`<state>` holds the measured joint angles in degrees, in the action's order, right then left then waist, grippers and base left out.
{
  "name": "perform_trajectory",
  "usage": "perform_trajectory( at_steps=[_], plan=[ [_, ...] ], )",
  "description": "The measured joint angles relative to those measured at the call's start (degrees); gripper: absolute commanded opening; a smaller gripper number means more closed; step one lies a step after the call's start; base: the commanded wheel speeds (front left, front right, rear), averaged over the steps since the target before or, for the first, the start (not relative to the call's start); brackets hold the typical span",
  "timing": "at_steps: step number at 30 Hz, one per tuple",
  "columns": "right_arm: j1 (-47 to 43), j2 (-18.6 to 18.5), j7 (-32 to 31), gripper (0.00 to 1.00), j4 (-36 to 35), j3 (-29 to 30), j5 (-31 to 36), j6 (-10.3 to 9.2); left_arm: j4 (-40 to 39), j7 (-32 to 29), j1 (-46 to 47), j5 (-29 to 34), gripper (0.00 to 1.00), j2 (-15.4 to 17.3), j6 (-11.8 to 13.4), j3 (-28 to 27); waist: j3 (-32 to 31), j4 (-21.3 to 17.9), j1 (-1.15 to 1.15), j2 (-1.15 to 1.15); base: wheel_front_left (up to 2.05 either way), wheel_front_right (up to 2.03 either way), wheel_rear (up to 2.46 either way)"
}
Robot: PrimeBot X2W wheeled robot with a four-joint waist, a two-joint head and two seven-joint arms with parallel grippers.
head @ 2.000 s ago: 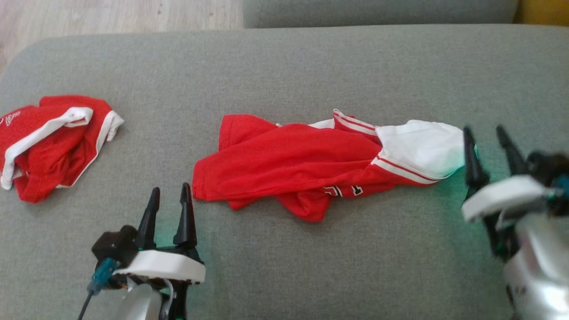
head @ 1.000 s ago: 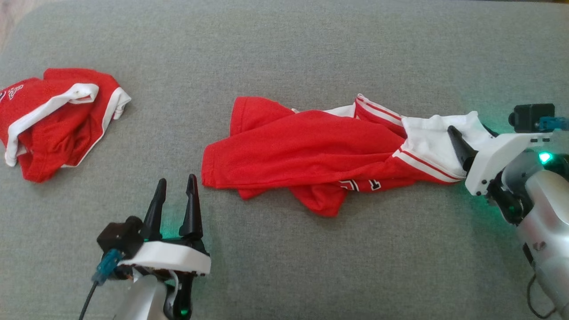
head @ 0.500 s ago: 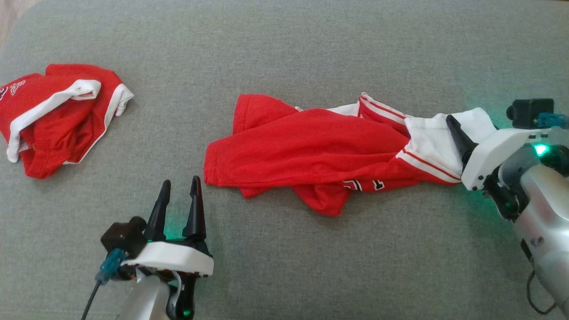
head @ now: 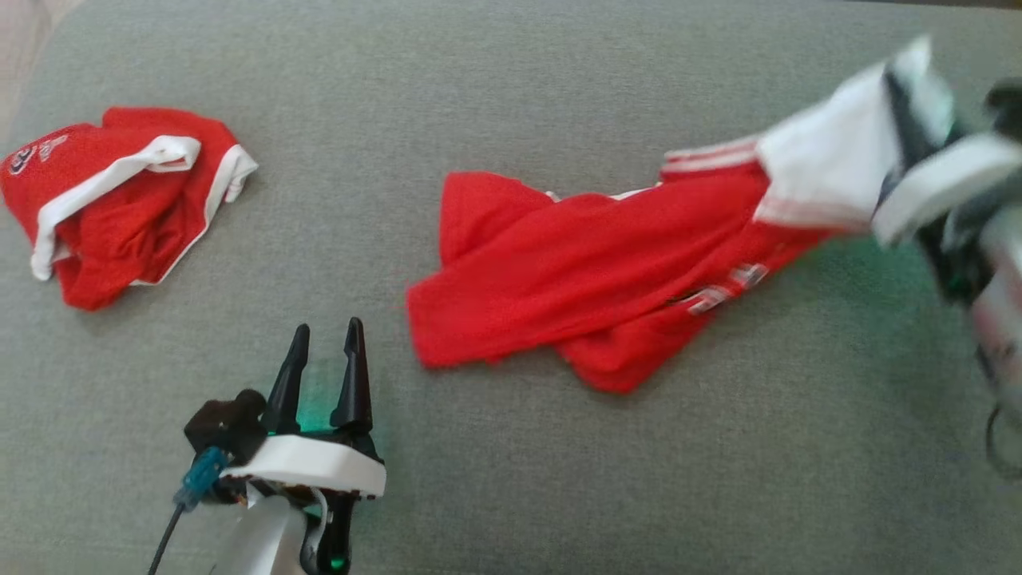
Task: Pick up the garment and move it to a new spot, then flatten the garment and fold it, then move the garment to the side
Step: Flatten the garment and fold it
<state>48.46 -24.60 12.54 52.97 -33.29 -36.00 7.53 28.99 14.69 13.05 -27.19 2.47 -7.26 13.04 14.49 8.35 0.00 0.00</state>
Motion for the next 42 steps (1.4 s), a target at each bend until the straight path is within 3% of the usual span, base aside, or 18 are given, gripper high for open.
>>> perform_trajectory(
  at_steps=[4,9,12,13,16,17,22,28,35,42],
  plan=[
    [7.9,-0.8,1.6,0.0,-1.7,0.9,3.7,0.0,0.1,0.0,0.1,0.0,1.0,0.0,0.0,0.3,-0.3,1.3,0.0,0.0,0.0,0.0,0.0],
    [10.8,-1.6,2.0,0.0,-13.0,2.6,9.9,0.0,0.2,0.0,0.0,-0.6,1.0,0.0,0.0,0.3,-1.1,2.3,0.0,0.0,0.0,0.0,0.0],
    [6.5,-2.4,2.1,0.23,-19.4,2.6,12.2,0.0,0.2,0.0,-0.2,-0.8,1.0,0.0,0.0,0.3,-1.6,2.0,-0.01,0.0,0.0,0.0,0.0],
    [4.0,-2.9,2.1,0.57,-20.8,2.6,12.4,0.0,0.2,0.0,-0.4,-1.0,1.0,0.0,0.0,0.3,-1.8,1.7,0.0,0.0,0.0,0.0,0.0],
    [-2.7,-3.6,2.1,0.96,-22.0,3.1,12.0,0.0,0.2,0.0,-0.8,-1.1,1.0,0.0,0.0,0.3,-2.3,1.2,0.0,0.0,0.0,0.0,0.0],
    [-6.6,-4.0,2.1,1.0,-22.6,3.5,11.3,0.0,0.2,0.0,-0.9,-1.1,1.0,0.0,0.0,0.3,-2.6,0.9,-0.01,0.0,0.0,0.0,0.0],
    [-22.1,-5.7,2.1,1.0,-26.2,8.5,8.7,0.0,0.1,0.0,-1.9,-1.0,1.0,0.0,-0.1,-0.1,-4.0,-1.0,-0.01,0.0,0.0,0.0,0.0],
    [-30.0,-5.2,2.1,1.0,-29.1,14.6,8.8,0.0,0.3,0.0,-3.2,0.1,1.0,0.0,-0.2,-0.8,-6.3,-3.1,-0.01,0.0,0.0,0.0,0.0],
    [-31.7,2.2,2.1,1.0,-30.0,23.7,14.3,0.0,0.3,0.0,-4.2,3.7,1.0,0.0,0.5,-2.5,-8.8,-4.3,-0.01,0.0,0.0,0.0,0.0],
    [-34.0,12.3,2.1,1.0,-30.0,28.8,21.0,0.0,-2.1,0.0,-6.2,9.8,1.0,0.0,3.3,-4.1,-11.3,-4.6,-0.01,0.0,0.0,0.0,0.0]
  ],
)
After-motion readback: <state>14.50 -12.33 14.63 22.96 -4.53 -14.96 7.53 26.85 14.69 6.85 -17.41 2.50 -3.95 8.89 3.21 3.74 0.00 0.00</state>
